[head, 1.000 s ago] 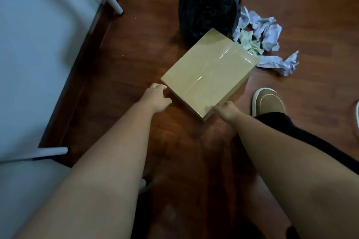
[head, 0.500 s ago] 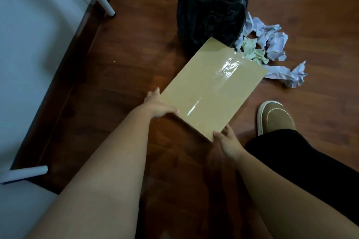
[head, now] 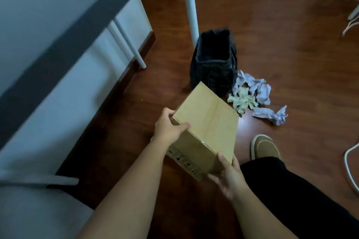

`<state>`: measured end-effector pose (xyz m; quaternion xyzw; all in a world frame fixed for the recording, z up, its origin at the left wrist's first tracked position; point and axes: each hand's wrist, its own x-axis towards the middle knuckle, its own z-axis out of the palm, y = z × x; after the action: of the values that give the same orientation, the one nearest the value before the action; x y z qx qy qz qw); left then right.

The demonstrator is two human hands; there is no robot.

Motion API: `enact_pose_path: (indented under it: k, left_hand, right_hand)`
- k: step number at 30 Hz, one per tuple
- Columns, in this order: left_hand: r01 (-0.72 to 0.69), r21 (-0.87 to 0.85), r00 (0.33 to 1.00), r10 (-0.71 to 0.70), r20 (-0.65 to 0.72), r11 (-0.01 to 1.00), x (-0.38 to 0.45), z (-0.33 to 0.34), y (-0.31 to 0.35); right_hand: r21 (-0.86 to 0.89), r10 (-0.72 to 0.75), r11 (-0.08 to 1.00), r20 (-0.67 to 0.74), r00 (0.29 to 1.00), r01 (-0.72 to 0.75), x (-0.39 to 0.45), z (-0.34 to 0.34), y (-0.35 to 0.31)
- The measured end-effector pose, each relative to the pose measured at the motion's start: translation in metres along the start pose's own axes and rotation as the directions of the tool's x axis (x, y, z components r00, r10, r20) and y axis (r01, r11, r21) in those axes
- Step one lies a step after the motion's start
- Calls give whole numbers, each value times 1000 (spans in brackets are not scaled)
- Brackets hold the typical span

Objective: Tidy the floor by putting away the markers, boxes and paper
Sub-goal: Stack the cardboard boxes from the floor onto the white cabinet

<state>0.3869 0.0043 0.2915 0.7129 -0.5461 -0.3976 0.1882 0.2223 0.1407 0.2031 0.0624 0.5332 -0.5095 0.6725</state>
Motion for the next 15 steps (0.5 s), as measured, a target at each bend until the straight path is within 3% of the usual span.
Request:
enact_pose_path:
  k: [5,8,15]
  left_hand:
    - [-156,36,984,158,-85,987,-56,-47,61]
    - [-235,-80,961,219,-171,969,-96,-62,93]
    - [-388,-374,921,348,-174,842,-185,-91,159]
  right_hand:
    - [61,-137,989,58,989,134,-66,17,-38]
    - [98,-270,961,123,955,259,-109,20,-70]
    - [151,-559,826,93,824,543,-223,23,-151]
